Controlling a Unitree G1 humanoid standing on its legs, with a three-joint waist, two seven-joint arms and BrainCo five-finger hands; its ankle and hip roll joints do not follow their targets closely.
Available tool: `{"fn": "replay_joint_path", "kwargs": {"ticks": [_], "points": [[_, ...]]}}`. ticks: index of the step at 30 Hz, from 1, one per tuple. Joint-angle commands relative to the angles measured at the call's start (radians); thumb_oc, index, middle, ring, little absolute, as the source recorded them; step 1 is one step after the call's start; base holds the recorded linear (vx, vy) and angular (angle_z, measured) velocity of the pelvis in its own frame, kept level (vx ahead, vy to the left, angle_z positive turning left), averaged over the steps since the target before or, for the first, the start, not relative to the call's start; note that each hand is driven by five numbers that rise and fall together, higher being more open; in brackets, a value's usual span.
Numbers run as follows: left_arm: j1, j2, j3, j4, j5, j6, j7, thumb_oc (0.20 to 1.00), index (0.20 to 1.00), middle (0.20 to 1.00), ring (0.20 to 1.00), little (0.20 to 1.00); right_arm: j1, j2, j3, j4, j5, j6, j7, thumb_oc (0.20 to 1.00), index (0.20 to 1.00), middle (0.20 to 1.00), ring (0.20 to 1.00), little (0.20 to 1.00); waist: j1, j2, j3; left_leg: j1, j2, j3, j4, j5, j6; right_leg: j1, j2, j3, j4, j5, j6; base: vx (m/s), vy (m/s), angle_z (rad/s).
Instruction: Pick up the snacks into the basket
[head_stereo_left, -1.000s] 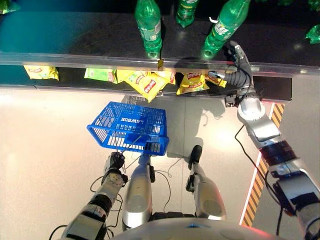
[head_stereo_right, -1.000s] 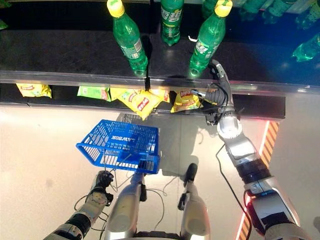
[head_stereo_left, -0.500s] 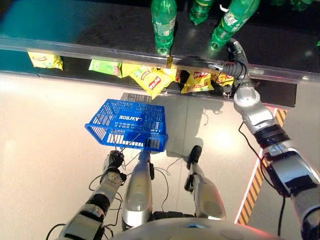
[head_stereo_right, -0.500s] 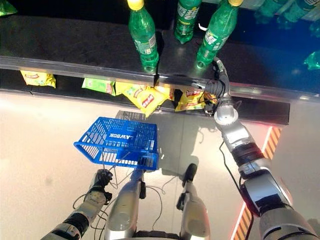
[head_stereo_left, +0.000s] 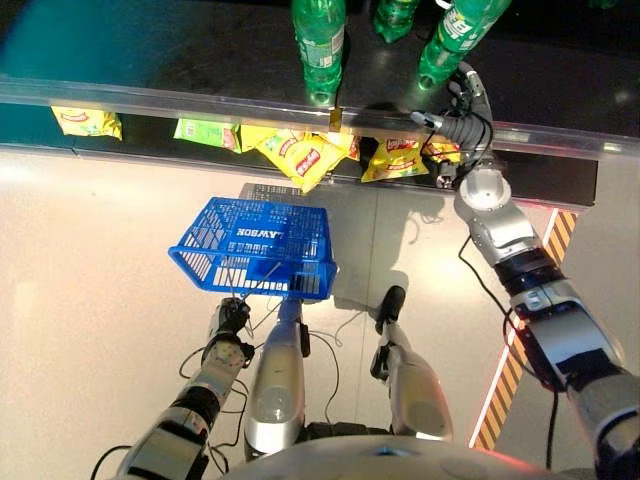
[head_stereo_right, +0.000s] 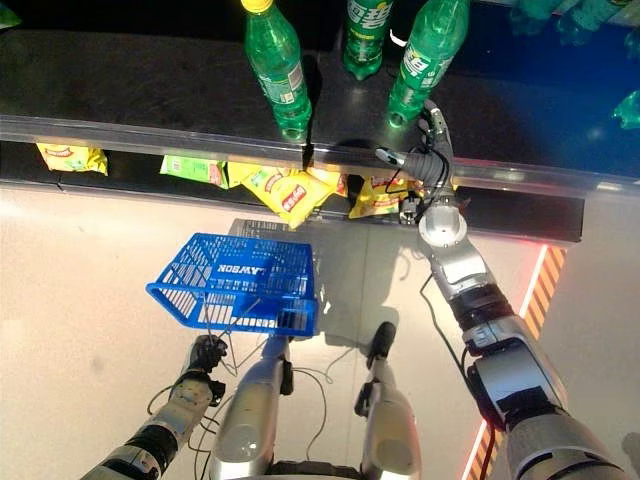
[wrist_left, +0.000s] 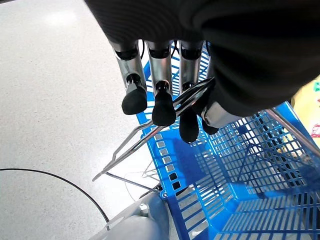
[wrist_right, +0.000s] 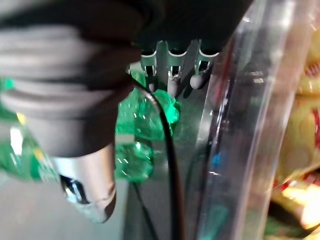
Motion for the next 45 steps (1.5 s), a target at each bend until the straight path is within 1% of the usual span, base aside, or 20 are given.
{"fn": "replay_joint_path", "kwargs": {"ticks": [1, 3, 4, 6, 8, 12, 13, 14, 16, 17, 21, 23, 32, 40, 45], "points": [[0.053, -0.003, -0.044, 0.035, -0.016, -0.007, 0.035, 0.200, 0.200, 0.200, 0.200, 0.200, 0.050, 0.000, -0.064, -0.022, 0.058, -0.068, -0.069, 1.000, 1.000, 1.000, 1.000, 1.000, 0.006, 0.023, -0.034, -0.039, -0.015, 0.009, 0.088, -0.090, -0.014, -0.080, -0.069, 0.033, 0.014, 0.068, 0.069, 0.00, 0.000, 0.00], [0.049, -0.004, -0.045, 0.035, -0.020, -0.008, 0.037, 0.200, 0.200, 0.200, 0.200, 0.200, 0.044, -0.003, -0.070, -0.007, 0.061, -0.069, -0.081, 1.000, 1.000, 1.000, 1.000, 1.000, 0.003, 0.024, -0.034, -0.047, -0.018, 0.009, 0.091, -0.087, -0.012, -0.085, -0.073, 0.035, 0.014, 0.073, 0.070, 0.00, 0.011, -0.02], [0.045, -0.004, -0.049, 0.040, -0.022, -0.009, 0.037, 0.200, 0.200, 0.200, 0.200, 0.200, 0.033, -0.023, -0.084, 0.017, 0.061, -0.061, -0.097, 1.000, 1.000, 1.000, 1.000, 1.000, 0.000, 0.028, -0.034, -0.044, -0.019, 0.012, 0.096, -0.097, -0.010, -0.085, -0.074, 0.038, 0.015, 0.071, 0.071, 0.01, 0.020, -0.05], [0.041, -0.003, -0.049, 0.044, -0.025, -0.009, 0.036, 0.200, 0.200, 0.200, 0.200, 0.200, 0.024, -0.036, -0.090, 0.028, 0.059, -0.056, -0.103, 1.000, 1.000, 1.000, 1.000, 1.000, -0.002, 0.028, -0.034, -0.049, -0.023, 0.014, 0.098, -0.094, -0.008, -0.089, -0.076, 0.040, 0.015, 0.075, 0.071, 0.00, 0.010, -0.02], [0.040, -0.001, -0.056, 0.047, -0.023, -0.008, 0.036, 0.200, 0.200, 0.200, 0.200, 0.200, 0.006, -0.061, -0.099, 0.055, 0.060, -0.050, -0.112, 1.000, 1.000, 1.000, 1.000, 1.000, -0.006, 0.030, -0.036, -0.047, -0.023, 0.014, 0.103, -0.104, -0.008, -0.087, -0.076, 0.043, 0.016, 0.072, 0.074, 0.00, 0.000, 0.00], [0.042, 0.011, -0.062, 0.048, -0.026, -0.009, 0.032, 0.200, 0.200, 0.200, 0.200, 0.200, -0.054, -0.116, -0.099, 0.111, 0.067, -0.041, -0.119, 1.000, 1.000, 1.000, 1.000, 1.000, -0.006, 0.027, -0.041, -0.049, -0.024, 0.013, 0.113, -0.110, -0.006, -0.087, -0.077, 0.048, 0.018, 0.073, 0.074, 0.00, 0.000, 0.00], [0.042, 0.018, -0.066, 0.047, -0.030, -0.012, 0.031, 0.200, 0.200, 0.200, 0.200, 0.200, -0.097, -0.146, -0.091, 0.144, 0.072, -0.037, -0.120, 1.000, 1.000, 1.000, 1.000, 1.000, -0.005, 0.023, -0.043, -0.050, -0.025, 0.012, 0.117, -0.112, -0.005, -0.086, -0.077, 0.049, 0.018, 0.073, 0.074, 0.00, 0.000, 0.00], [0.041, 0.017, -0.066, 0.046, -0.030, -0.012, 0.031, 0.200, 0.200, 0.200, 0.200, 0.200, -0.099, -0.146, -0.091, 0.145, 0.073, -0.037, -0.119, 1.000, 1.000, 1.000, 1.000, 1.000, -0.007, 0.023, -0.043, -0.054, -0.027, 0.012, 0.116, -0.107, -0.004, -0.090, -0.078, 0.049, 0.017, 0.077, 0.074, 0.00, 0.000, 0.00], [0.044, 0.024, -0.072, 0.045, -0.032, -0.013, 0.028, 0.200, 0.200, 0.200, 0.200, 0.200, -0.144, -0.173, -0.075, 0.184, 0.072, -0.029, -0.119, 1.000, 1.000, 1.000, 1.000, 1.000, -0.002, 0.023, -0.044, -0.051, -0.027, 0.011, 0.118, -0.114, -0.005, -0.085, -0.077, 0.048, 0.018, 0.073, 0.075, 0.00, 0.000, 0.00], [0.043, 0.028, -0.074, 0.046, -0.035, -0.014, 0.029, 0.200, 0.200, 0.200, 0.200, 0.200, -0.173, -0.187, -0.060, 0.205, 0.070, -0.025, -0.118, 1.000, 1.000, 1.000, 1.000, 1.000, -0.001, 0.020, -0.044, -0.055, -0.029, 0.009, 0.118, -0.108, -0.004, -0.088, -0.079, 0.047, 0.018, 0.077, 0.075, 0.00, 0.000, 0.00], [0.042, 0.037, -0.085, 0.049, -0.050, -0.016, 0.026, 0.200, 0.200, 0.200, 0.200, 0.200, -0.272, -0.238, 0.007, 0.276, 0.045, 0.006, -0.106, 1.000, 1.000, 1.000, 1.000, 1.000, 0.008, 0.018, -0.040, -0.051, -0.030, 0.003, 0.118, -0.112, -0.006, -0.082, -0.075, 0.040, 0.020, 0.072, 0.075, 0.00, 0.000, 0.00], [0.044, 0.038, -0.090, 0.052, -0.050, -0.016, 0.024, 0.200, 0.200, 0.200, 0.200, 0.200, -0.292, -0.248, 0.022, 0.287, 0.042, 0.014, -0.095, 1.000, 1.000, 1.000, 1.000, 1.000, 0.010, 0.017, -0.037, -0.051, -0.030, -0.002, 0.118, -0.112, -0.006, -0.077, -0.075, 0.037, 0.021, 0.071, 0.075, 0.02, -0.015, 0.01], [0.028, 0.047, -0.113, 0.064, -0.046, -0.012, 0.022, 0.200, 0.200, 0.200, 0.200, 0.200, -0.406, -0.274, 0.116, 0.353, 0.007, 0.049, -0.064, 1.000, 1.000, 1.000, 1.000, 1.000, 0.016, 0.003, -0.031, -0.064, -0.030, -0.021, 0.151, -0.128, -0.004, -0.068, -0.071, 0.031, 0.044, 0.052, 0.069, 0.02, -0.018, 0.03], [0.010, 0.056, -0.127, 0.090, -0.040, -0.004, 0.023, 0.200, 0.200, 0.200, 0.200, 0.200, -0.495, -0.245, 0.183, 0.379, -0.008, 0.062, -0.043, 1.000, 1.000, 1.000, 1.000, 1.000, 0.029, -0.015, -0.030, -0.073, -0.030, -0.038, 0.167, -0.136, 0.000, -0.055, -0.063, 0.022, 0.056, 0.034, 0.062, 0.03, -0.017, 0.08], [0.002, 0.056, -0.133, 0.093, -0.043, 0.001, 0.024, 0.200, 0.200, 0.200, 0.200, 0.200, -0.504, -0.211, 0.195, 0.379, -0.005, 0.061, -0.034, 1.000, 1.000, 1.000, 1.000, 1.000, 0.038, -0.018, -0.029, -0.084, -0.029, -0.048, 0.173, -0.136, 0.001, -0.058, -0.058, 0.017, 0.068, 0.024, 0.058, 0.01, -0.007, 0.02]]}}
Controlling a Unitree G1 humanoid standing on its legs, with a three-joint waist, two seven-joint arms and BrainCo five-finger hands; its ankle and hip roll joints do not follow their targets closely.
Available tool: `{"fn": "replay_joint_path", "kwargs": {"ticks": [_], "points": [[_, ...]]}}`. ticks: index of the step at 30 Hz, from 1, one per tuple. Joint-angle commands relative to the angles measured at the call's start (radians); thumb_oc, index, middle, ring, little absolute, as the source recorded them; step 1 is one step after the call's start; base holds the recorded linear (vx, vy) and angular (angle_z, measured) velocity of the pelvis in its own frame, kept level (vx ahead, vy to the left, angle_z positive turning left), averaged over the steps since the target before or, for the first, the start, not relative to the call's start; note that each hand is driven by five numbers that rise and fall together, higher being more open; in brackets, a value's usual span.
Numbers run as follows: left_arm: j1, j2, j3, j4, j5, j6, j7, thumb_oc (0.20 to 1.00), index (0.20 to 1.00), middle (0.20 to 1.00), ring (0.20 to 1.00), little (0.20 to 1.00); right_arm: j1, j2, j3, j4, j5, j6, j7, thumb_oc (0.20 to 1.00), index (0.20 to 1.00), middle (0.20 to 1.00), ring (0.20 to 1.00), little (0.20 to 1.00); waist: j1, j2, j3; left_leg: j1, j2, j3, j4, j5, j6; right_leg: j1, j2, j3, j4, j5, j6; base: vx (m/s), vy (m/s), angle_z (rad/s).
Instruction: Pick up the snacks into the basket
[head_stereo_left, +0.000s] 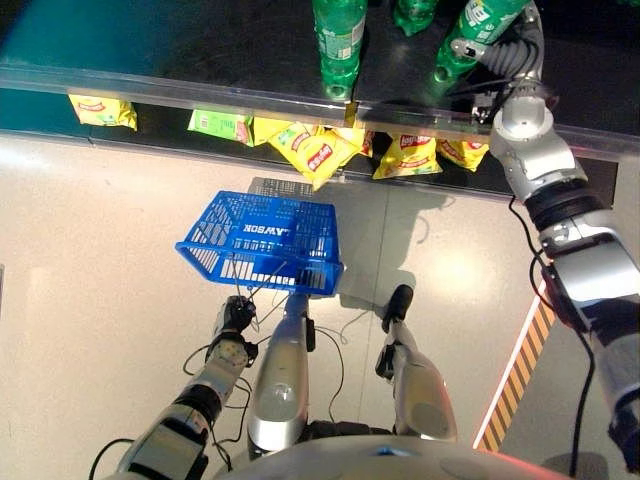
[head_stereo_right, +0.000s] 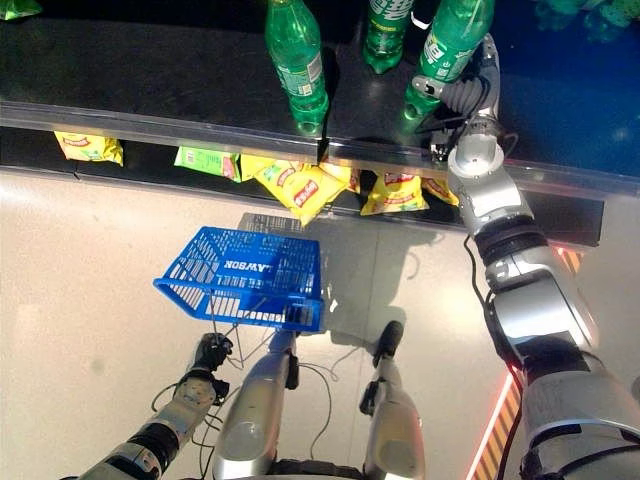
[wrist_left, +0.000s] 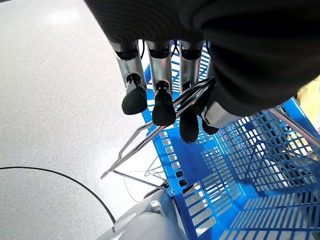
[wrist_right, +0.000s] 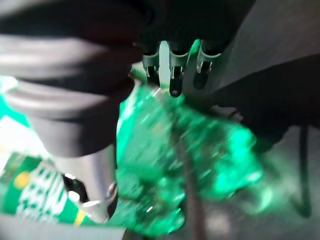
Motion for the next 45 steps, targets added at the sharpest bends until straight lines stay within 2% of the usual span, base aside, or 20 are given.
{"fn": "replay_joint_path", "kwargs": {"ticks": [1, 10, 22, 30, 31, 32, 45], "points": [[0.017, 0.042, -0.058, 0.079, -0.005, 0.019, 0.019, 0.200, 0.200, 0.200, 0.200, 0.200, -0.087, -0.032, 0.040, 0.014, -0.036, -0.033, 0.014, 1.000, 1.000, 1.000, 1.000, 1.000, 0.011, -0.031, -0.029, -0.049, -0.018, -0.009, 0.142, -0.137, -0.004, -0.057, -0.051, 0.037, 0.071, 0.016, 0.054, 0.01, -0.014, 0.06], [0.015, 0.047, -0.069, 0.074, -0.005, 0.022, 0.016, 0.200, 0.200, 0.200, 0.200, 0.200, -0.093, -0.011, 0.030, 0.074, -0.001, -0.039, 0.024, 1.000, 1.000, 1.000, 1.000, 1.000, 0.019, -0.037, -0.025, -0.048, -0.017, -0.023, 0.148, -0.141, -0.001, -0.051, -0.047, 0.030, 0.083, 0.003, 0.048, 0.01, -0.005, 0.04], [0.023, 0.037, -0.072, 0.065, -0.022, 0.017, 0.005, 0.200, 0.200, 0.200, 0.200, 0.200, -0.043, 0.043, -0.039, 0.106, 0.072, -0.065, 0.023, 1.000, 1.000, 1.000, 1.000, 1.000, 0.041, -0.010, -0.023, -0.044, -0.034, -0.032, 0.119, -0.129, 0.001, -0.045, -0.051, 0.018, 0.062, 0.008, 0.052, 0.00, 0.000, 0.00], [0.019, 0.043, -0.086, 0.064, -0.024, 0.016, 0.001, 0.200, 0.200, 0.200, 0.200, 0.200, -0.076, 0.073, -0.055, 0.181, 0.100, -0.058, 0.009, 1.000, 1.000, 1.000, 1.000, 1.000, 0.057, -0.006, -0.028, -0.056, -0.041, -0.037, 0.126, -0.133, 0.005, -0.039, -0.055, 0.013, 0.049, 0.018, 0.058, 0.00, 0.005, 0.02], [0.018, 0.042, -0.087, 0.067, -0.025, 0.017, 0.001, 0.200, 0.200, 0.200, 0.200, 0.200, -0.081, 0.073, -0.054, 0.182, 0.099, -0.057, 0.007, 0.545, 0.545, 0.545, 0.545, 0.545, 0.058, -0.007, -0.028, -0.057, -0.042, -0.038, 0.126, -0.133, 0.005, -0.038, -0.057, 0.011, 0.048, 0.019, 0.059, 0.00, 0.013, 0.06], [0.016, 0.042, -0.086, 0.071, -0.025, 0.018, 0.002, 0.200, 0.200, 0.200, 0.200, 0.200, -0.088, 0.073, -0.054, 0.180, 0.095, -0.058, -0.001, 0.200, 0.200, 0.200, 0.200, 0.200, 0.060, -0.006, -0.028, -0.058, -0.043, -0.038, 0.128, -0.134, 0.005, -0.037, -0.057, 0.010, 0.047, 0.021, 0.060, 0.00, 0.014, 0.07], [0.021, 0.039, -0.070, 0.049, -0.023, 0.014, 0.003, 0.200, 0.200, 0.200, 0.200, 0.200, 0.027, 0.105, -0.092, 0.024, 0.118, -0.093, 0.010, 0.200, 0.200, 0.200, 0.200, 0.200, 0.058, -0.010, -0.027, -0.064, -0.050, -0.036, 0.132, -0.137, 0.011, -0.037, -0.064, 0.013, 0.032, 0.043, 0.069, 0.00, 0.008, 0.02]]}}
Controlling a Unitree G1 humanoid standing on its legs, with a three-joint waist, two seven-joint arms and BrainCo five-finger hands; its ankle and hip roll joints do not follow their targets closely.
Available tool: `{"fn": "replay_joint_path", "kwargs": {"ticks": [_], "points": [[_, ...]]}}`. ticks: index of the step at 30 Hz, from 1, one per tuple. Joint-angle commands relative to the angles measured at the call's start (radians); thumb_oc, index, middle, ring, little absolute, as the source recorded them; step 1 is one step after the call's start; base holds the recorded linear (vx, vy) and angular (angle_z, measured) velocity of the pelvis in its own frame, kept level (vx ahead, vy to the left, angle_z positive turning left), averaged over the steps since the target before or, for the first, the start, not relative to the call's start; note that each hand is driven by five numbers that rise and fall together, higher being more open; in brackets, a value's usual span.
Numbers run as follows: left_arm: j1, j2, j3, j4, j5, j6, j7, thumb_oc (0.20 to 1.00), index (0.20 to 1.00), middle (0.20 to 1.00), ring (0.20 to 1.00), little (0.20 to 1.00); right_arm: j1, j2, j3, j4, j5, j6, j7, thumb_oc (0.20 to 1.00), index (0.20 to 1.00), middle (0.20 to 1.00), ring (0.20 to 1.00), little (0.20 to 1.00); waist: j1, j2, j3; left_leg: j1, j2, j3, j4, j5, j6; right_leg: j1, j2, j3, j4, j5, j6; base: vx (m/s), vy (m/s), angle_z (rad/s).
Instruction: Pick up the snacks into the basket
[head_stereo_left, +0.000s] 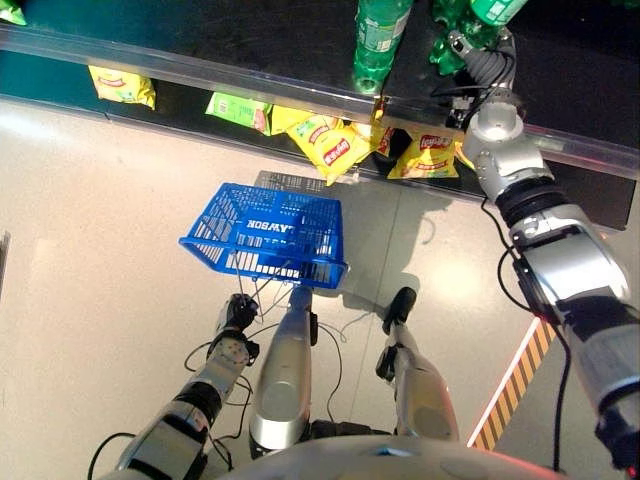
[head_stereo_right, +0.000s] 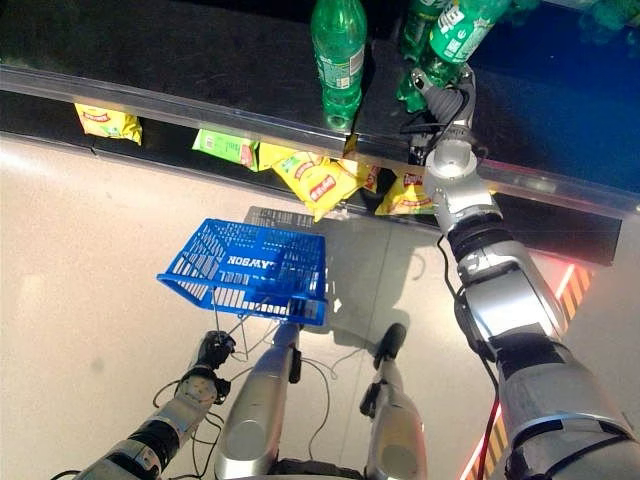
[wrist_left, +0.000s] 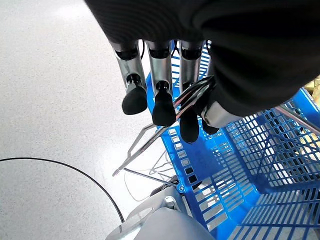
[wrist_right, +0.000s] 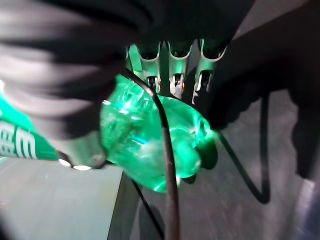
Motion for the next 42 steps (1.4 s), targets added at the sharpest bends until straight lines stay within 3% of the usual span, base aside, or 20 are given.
{"fn": "replay_joint_path", "kwargs": {"ticks": [1, 8, 16, 24, 27, 30, 34, 42], "points": [[0.035, 0.030, -0.034, 0.050, -0.021, 0.015, 0.008, 0.200, 0.200, 0.200, 0.200, 0.200, 0.010, -0.026, -0.013, -0.067, 0.030, -0.072, 0.016, 0.200, 0.200, 0.200, 0.200, 0.200, 0.020, -0.016, -0.019, -0.010, -0.046, 0.012, 0.098, -0.138, 0.009, -0.027, -0.068, 0.038, 0.032, 0.041, 0.070, 0.00, 0.000, 0.00], [0.047, 0.026, -0.004, 0.047, -0.019, 0.018, 0.001, 0.200, 0.200, 0.200, 0.200, 0.200, 0.150, 0.004, -0.068, -0.135, 0.089, -0.100, 0.036, 0.200, 0.200, 0.200, 0.200, 0.200, 0.006, -0.015, -0.019, -0.003, -0.048, 0.018, 0.098, -0.141, 0.011, -0.029, -0.069, 0.046, 0.033, 0.042, 0.069, 0.00, 0.000, 0.00], [0.051, 0.020, 0.039, 0.055, -0.010, 0.027, -0.012, 0.200, 0.200, 0.200, 0.200, 0.200, 0.379, 0.004, -0.138, -0.310, 0.145, -0.123, 0.076, 0.200, 0.200, 0.200, 0.200, 0.200, -0.026, -0.038, -0.023, 0.006, -0.037, 0.025, 0.107, -0.144, 0.010, -0.029, -0.063, 0.054, 0.039, 0.042, 0.067, 0.00, -0.001, 0.00], [0.079, 0.011, 0.172, 0.075, -0.021, 0.033, -0.046, 0.200, 0.200, 0.200, 0.200, 0.200, 0.844, -0.051, -0.306, -0.809, 0.195, -0.171, 0.256, 0.200, 0.200, 0.200, 0.200, 0.200, -0.100, -0.076, -0.051, 0.041, -0.029, 0.051, 0.093, -0.140, 0.009, -0.030, -0.061, 0.066, 0.046, 0.045, 0.064, -0.01, -0.017, -0.05], [0.082, 0.012, 0.181, 0.075, -0.017, 0.033, -0.050, 0.200, 0.200, 0.200, 0.200, 0.200, 0.882, -0.057, -0.327, -0.847, 0.188, -0.170, 0.270, 0.200, 0.200, 0.200, 0.200, 0.200, -0.104, -0.079, -0.055, 0.045, -0.028, 0.054, 0.091, -0.139, 0.009, -0.030, -0.061, 0.067, 0.047, 0.044, 0.064, -0.01, -0.015, -0.20], [0.091, 0.019, 0.224, 0.083, 0.010, 0.032, -0.070, 0.200, 0.200, 0.200, 0.200, 0.200, 1.062, -0.088, -0.386, -1.017, 0.181, -0.156, 0.381, 0.200, 0.200, 0.200, 0.200, 0.200, -0.141, -0.099, -0.073, 0.076, -0.019, 0.078, 0.080, -0.138, 0.005, -0.029, -0.057, 0.079, 0.053, 0.042, 0.063, 0.00, -0.016, -0.29], [0.096, 0.024, 0.247, 0.096, 0.018, 0.029, -0.082, 0.200, 0.200, 0.200, 0.200, 0.200, 1.153, -0.097, -0.395, -1.066, 0.181, -0.133, 0.448, 0.200, 0.200, 0.200, 0.200, 0.200, -0.159, -0.111, -0.084, 0.087, -0.012, 0.096, 0.076, -0.133, 0.004, -0.036, -0.057, 0.086, 0.061, 0.041, 0.062, -0.01, -0.011, -0.23], [0.090, 0.017, 0.281, 0.123, 0.016, 0.016, -0.080, 0.200, 0.200, 0.200, 0.200, 0.200, 1.380, -0.168, -0.328, -1.079, -0.152, -0.089, 0.511, 0.200, 0.200, 0.200, 0.200, 0.200, -0.189, -0.123, -0.090, 0.113, 0.000, 0.116, 0.063, -0.126, -0.005, -0.040, -0.044, 0.102, 0.074, 0.029, 0.056, -0.02, -0.020, -0.12]]}}
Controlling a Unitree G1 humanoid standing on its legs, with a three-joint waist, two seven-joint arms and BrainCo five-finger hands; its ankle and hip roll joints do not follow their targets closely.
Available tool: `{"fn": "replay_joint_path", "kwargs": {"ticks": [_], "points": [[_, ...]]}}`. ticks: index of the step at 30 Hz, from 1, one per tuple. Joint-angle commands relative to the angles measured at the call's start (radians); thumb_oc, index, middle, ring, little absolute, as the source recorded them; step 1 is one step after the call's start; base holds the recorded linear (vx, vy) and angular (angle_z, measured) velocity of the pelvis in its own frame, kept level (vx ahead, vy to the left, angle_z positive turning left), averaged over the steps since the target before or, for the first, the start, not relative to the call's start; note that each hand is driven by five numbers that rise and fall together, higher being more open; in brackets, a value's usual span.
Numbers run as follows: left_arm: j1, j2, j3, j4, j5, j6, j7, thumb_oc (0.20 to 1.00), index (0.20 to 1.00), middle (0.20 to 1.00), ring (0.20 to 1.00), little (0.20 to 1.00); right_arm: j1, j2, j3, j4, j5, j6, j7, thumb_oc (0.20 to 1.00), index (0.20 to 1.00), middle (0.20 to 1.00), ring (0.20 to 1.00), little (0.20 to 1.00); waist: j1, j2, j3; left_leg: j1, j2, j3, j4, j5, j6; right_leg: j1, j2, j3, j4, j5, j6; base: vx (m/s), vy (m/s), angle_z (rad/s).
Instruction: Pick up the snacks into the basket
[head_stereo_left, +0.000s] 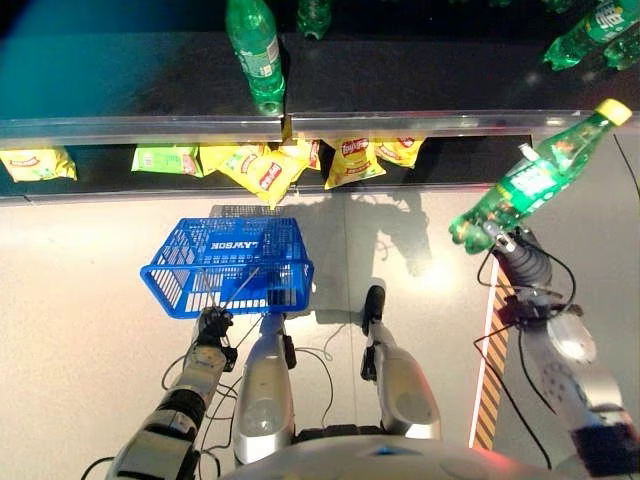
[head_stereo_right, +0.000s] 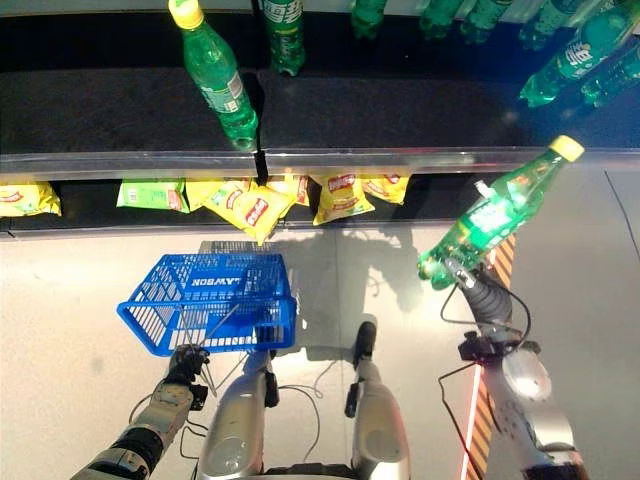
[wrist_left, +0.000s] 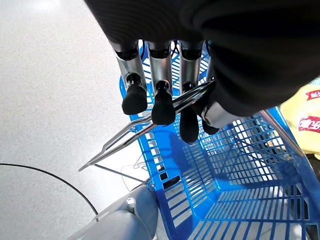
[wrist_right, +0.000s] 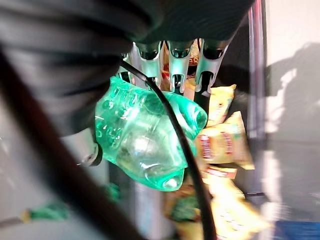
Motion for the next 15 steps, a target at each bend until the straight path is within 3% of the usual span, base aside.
{"fn": "replay_joint_path", "kwargs": {"ticks": [1, 2, 3, 8, 12, 15], "points": [[0.051, 0.003, 0.041, 0.068, -0.004, -0.013, 0.024, 0.200, 0.200, 0.200, 0.200, 0.200, 0.011, -0.061, 0.043, -0.052, -0.238, -0.059, 0.009, 0.200, 0.200, 0.200, 0.200, 0.200, -0.004, -0.033, -0.070, -0.017, -0.028, 0.000, 0.091, -0.109, 0.009, -0.073, -0.052, -0.016, 0.074, 0.009, 0.059, -0.05, -0.033, -0.02], [0.039, -0.005, 0.036, 0.055, -0.031, -0.017, 0.041, 0.200, 0.200, 0.200, 0.200, 0.200, -0.009, -0.063, 0.115, 0.046, -0.384, -0.046, -0.040, 0.200, 0.200, 0.200, 0.200, 0.200, -0.004, -0.030, -0.065, -0.020, -0.027, -0.002, 0.087, -0.101, 0.007, -0.076, -0.050, -0.018, 0.076, 0.007, 0.058, -0.06, -0.024, -0.02], [0.038, -0.005, 0.038, 0.055, -0.031, -0.017, 0.041, 0.200, 0.200, 0.200, 0.200, 0.200, -0.013, -0.062, 0.117, 0.049, -0.385, -0.047, -0.041, 0.200, 0.200, 0.200, 0.200, 0.200, -0.006, -0.031, -0.066, -0.023, -0.028, -0.003, 0.085, -0.096, 0.008, -0.080, -0.052, -0.018, 0.075, 0.010, 0.057, -0.05, -0.030, -0.02], [0.026, 0.002, 0.001, -0.026, -0.128, -0.044, 0.042, 0.200, 0.200, 0.200, 0.200, 0.200, -0.103, -0.035, 0.270, 0.349, -0.675, 0.024, -0.142, 0.200, 0.200, 0.200, 0.200, 0.200, 0.001, -0.018, -0.053, -0.026, -0.024, -0.013, 0.078, -0.084, 0.005, -0.082, -0.047, -0.023, 0.075, 0.009, 0.053, -0.03, -0.019, 0.02], [-0.045, 0.007, -0.046, -0.049, -0.185, -0.060, -0.002, 0.200, 0.200, 0.200, 0.200, 0.200, -0.217, 0.027, 0.359, 0.625, -0.779, 0.071, -0.188, 0.200, 0.200, 0.200, 0.200, 0.200, -0.001, -0.011, -0.046, -0.039, -0.025, -0.024, 0.071, -0.070, 0.004, -0.094, -0.043, -0.023, 0.077, 0.013, 0.048, -0.05, -0.005, 0.01], [-0.079, 0.004, -0.071, -0.057, -0.190, -0.053, -0.022, 0.200, 0.200, 0.200, 0.200, 0.200, -0.256, 0.043, 0.383, 0.689, -0.830, 0.093, -0.202, 0.200, 0.200, 0.200, 0.200, 0.200, -0.005, -0.009, -0.042, -0.047, -0.027, -0.028, 0.065, -0.064, 0.004, -0.103, -0.042, -0.022, 0.076, 0.015, 0.046, -0.05, -0.006, -0.01]]}}
